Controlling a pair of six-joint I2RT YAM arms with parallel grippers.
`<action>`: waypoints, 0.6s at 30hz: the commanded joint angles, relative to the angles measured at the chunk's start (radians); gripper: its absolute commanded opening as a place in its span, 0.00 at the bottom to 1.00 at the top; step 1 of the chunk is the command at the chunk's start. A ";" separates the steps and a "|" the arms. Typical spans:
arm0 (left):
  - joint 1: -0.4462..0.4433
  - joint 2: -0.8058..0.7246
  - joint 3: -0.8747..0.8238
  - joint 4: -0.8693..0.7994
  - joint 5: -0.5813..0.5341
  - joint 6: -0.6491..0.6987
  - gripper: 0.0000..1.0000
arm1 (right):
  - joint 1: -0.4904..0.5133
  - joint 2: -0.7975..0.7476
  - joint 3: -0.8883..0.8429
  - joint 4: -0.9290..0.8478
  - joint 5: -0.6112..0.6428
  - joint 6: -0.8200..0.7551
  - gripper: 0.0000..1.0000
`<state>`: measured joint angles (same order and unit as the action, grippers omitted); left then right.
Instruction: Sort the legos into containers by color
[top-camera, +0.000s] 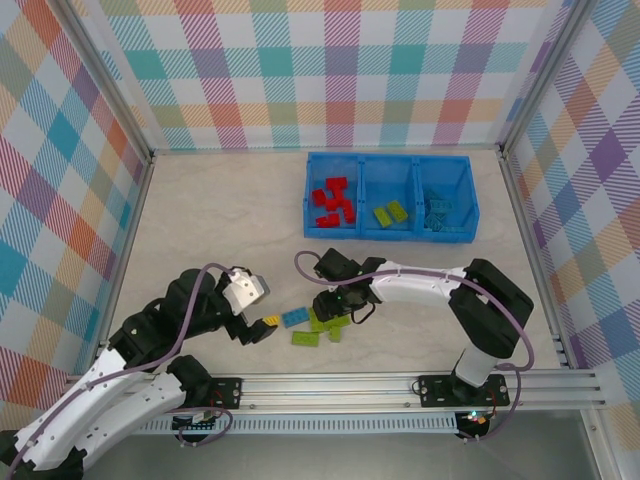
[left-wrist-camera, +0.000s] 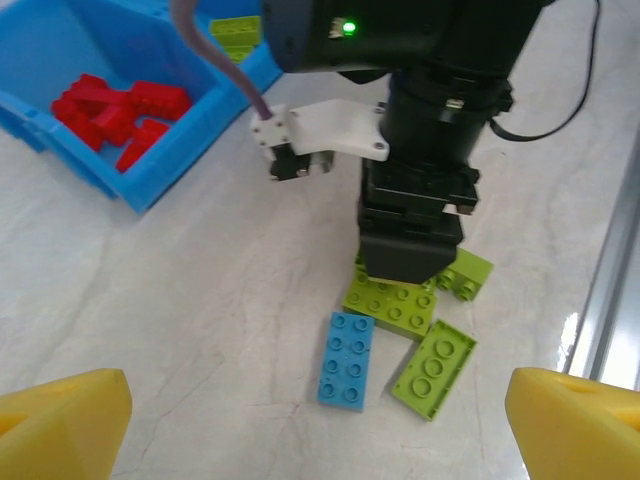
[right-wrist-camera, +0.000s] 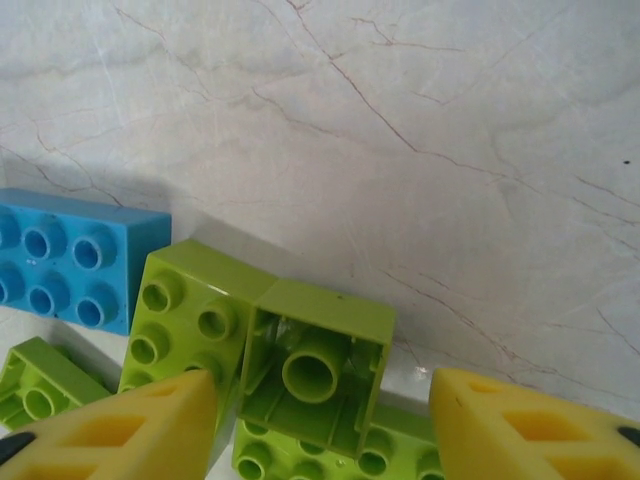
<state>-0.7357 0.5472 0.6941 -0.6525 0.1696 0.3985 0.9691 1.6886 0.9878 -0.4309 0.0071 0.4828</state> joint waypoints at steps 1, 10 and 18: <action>-0.003 0.013 -0.014 0.011 0.056 0.042 0.96 | 0.003 0.035 0.014 0.025 -0.006 0.008 0.53; -0.004 -0.001 -0.041 0.011 0.059 0.042 0.97 | 0.002 0.047 0.003 0.021 0.053 0.022 0.41; -0.003 -0.007 -0.060 0.019 0.094 0.052 0.97 | -0.021 -0.056 -0.018 0.024 0.079 0.030 0.31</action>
<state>-0.7357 0.5522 0.6491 -0.6521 0.2279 0.4297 0.9627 1.6955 0.9844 -0.3908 0.0566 0.5053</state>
